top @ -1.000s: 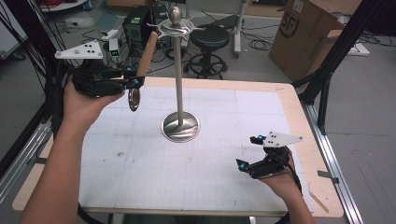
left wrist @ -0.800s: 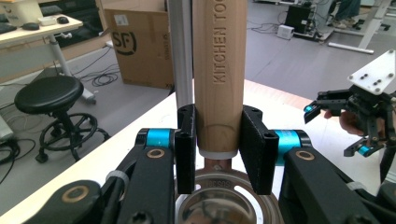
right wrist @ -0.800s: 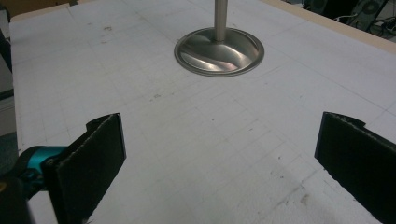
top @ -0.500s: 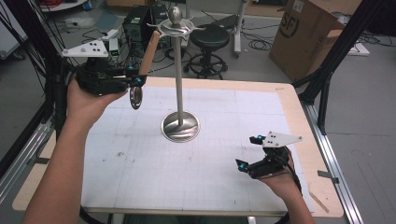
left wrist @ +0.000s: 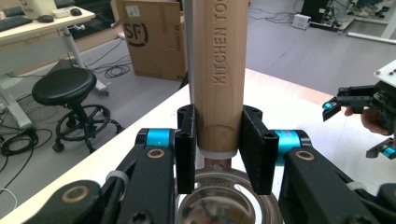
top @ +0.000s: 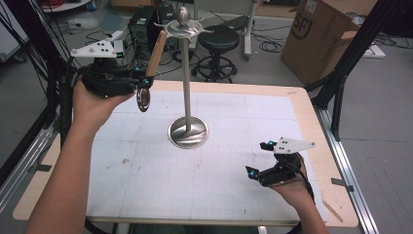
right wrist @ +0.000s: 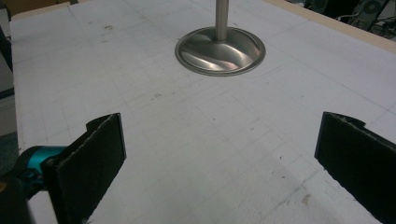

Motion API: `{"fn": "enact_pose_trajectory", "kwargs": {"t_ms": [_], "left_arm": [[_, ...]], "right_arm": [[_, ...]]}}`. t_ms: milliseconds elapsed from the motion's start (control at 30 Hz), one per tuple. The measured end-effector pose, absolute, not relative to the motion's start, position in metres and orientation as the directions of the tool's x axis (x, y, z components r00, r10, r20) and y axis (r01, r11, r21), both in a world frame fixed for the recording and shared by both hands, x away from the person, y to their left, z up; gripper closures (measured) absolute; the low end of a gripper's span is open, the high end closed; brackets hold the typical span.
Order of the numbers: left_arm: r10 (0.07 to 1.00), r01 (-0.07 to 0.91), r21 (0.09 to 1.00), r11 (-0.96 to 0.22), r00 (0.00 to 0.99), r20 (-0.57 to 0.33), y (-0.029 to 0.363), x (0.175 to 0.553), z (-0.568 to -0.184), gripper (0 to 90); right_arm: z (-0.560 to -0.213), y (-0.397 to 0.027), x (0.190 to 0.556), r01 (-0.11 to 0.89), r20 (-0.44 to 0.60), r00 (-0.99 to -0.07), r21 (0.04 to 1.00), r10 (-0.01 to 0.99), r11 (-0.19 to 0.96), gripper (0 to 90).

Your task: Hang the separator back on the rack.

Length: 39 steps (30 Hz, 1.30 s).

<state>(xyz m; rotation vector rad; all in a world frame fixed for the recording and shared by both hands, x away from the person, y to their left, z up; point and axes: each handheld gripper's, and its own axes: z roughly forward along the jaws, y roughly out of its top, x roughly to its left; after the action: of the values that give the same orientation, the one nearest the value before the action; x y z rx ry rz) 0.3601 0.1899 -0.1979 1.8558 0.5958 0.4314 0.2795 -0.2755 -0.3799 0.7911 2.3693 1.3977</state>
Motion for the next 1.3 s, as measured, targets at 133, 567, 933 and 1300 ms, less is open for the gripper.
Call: {"fn": "enact_pose_trajectory", "kwargs": {"t_ms": [133,567,933,1300], "left_arm": [[0.593,0.200,0.935,-0.293,0.805,0.014,0.190,0.362,-0.199,68.8],[0.593,0.212,0.929,-0.304,0.805,0.010,0.186,0.366,-0.202,68.7],[0.593,0.222,0.923,-0.315,0.805,0.009,0.182,0.370,-0.204,68.7],[0.595,0.233,0.915,-0.328,0.804,0.008,0.175,0.376,-0.205,68.7]], "right_arm": [[-0.380,-0.277,0.279,0.314,0.036,-0.810,0.870,0.585,0.381,0.5],[-0.381,-0.276,0.279,0.314,0.034,-0.811,0.867,0.583,0.386,0.5],[-0.379,-0.275,0.279,0.309,0.033,-0.814,0.870,0.580,0.384,0.6],[-0.379,-0.275,0.279,0.309,0.033,-0.816,0.869,0.577,0.386,0.5]]}}
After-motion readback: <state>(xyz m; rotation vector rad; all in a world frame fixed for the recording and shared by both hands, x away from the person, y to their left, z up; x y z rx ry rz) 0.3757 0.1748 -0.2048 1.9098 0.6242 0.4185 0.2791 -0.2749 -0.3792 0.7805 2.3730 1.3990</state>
